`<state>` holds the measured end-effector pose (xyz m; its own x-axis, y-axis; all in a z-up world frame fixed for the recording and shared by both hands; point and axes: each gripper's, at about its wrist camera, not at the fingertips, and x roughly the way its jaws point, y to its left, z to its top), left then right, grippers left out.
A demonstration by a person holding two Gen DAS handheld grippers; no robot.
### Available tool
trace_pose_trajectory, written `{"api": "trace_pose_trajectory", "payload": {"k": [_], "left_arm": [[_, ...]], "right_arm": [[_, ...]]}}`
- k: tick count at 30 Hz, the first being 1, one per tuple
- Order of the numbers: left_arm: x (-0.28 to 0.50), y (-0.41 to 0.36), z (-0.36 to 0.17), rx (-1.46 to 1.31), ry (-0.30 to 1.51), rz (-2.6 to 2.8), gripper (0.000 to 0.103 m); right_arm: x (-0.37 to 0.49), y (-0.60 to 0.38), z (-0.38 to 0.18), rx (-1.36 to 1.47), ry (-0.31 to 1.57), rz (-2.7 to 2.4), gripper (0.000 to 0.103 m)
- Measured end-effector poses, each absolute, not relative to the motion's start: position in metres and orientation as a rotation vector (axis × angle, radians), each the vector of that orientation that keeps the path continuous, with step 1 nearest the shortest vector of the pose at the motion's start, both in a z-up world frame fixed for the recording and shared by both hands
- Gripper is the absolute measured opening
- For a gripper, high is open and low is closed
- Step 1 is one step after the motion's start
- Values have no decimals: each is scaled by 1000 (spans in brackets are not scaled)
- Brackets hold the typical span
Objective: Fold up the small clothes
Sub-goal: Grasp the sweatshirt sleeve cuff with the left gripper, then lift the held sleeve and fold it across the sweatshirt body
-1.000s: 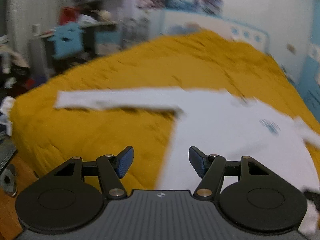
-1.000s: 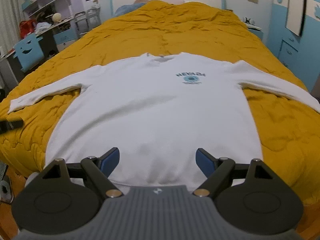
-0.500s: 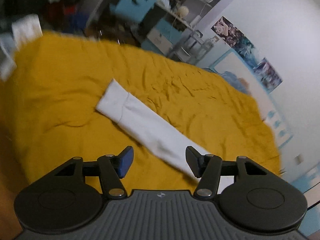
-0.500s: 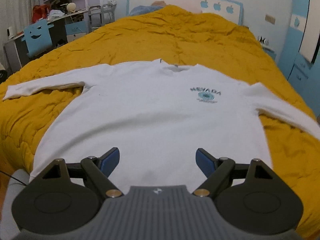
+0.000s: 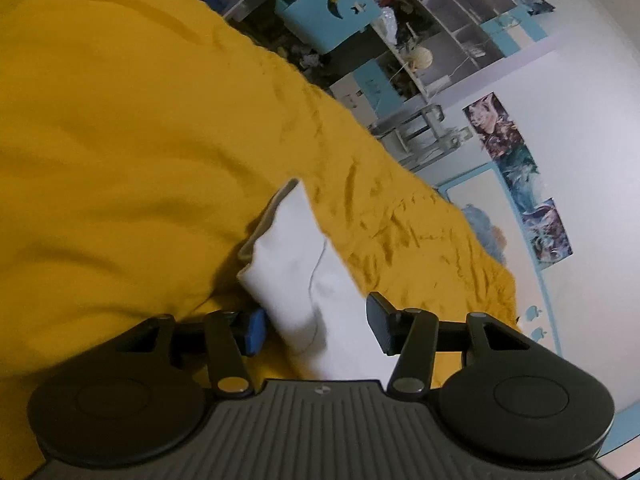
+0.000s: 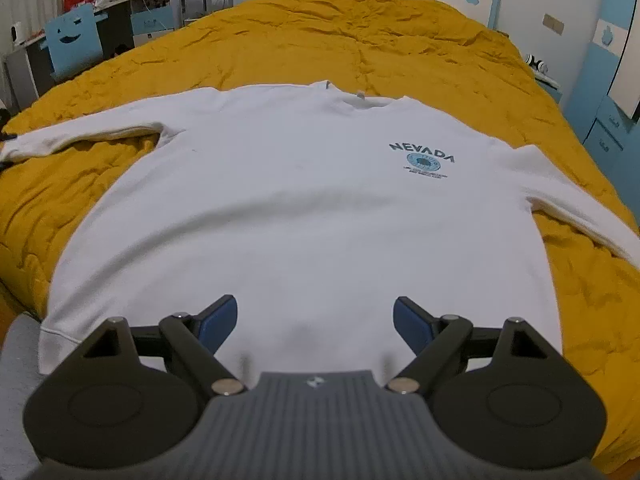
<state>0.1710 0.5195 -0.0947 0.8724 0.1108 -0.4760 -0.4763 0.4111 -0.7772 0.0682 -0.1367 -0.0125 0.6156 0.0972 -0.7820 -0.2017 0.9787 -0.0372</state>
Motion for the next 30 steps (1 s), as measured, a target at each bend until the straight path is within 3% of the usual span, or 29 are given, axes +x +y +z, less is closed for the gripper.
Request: {"api": "trace_pose_trajectory", "payload": {"k": [1, 2, 3, 13, 18, 23, 30], "left_arm": [[174, 521, -96, -1102, 384, 378, 32], [179, 523, -97, -1121, 391, 386, 15], [182, 526, -98, -1144, 396, 406, 7], [192, 481, -18, -983, 256, 314, 6], [215, 421, 48, -818, 251, 200, 6], [249, 343, 97, -698, 276, 50, 6], [281, 232, 125, -511, 304, -119, 7]], "right_arm": [[70, -136, -14, -131, 895, 165, 81], [71, -136, -15, -132, 900, 160, 81], [72, -136, -16, -136, 906, 156, 81], [81, -147, -25, -139, 929, 133, 81], [89, -162, -31, -65, 893, 143, 81], [112, -172, -51, -56, 977, 66, 81], [114, -201, -42, 90, 960, 57, 81]]}}
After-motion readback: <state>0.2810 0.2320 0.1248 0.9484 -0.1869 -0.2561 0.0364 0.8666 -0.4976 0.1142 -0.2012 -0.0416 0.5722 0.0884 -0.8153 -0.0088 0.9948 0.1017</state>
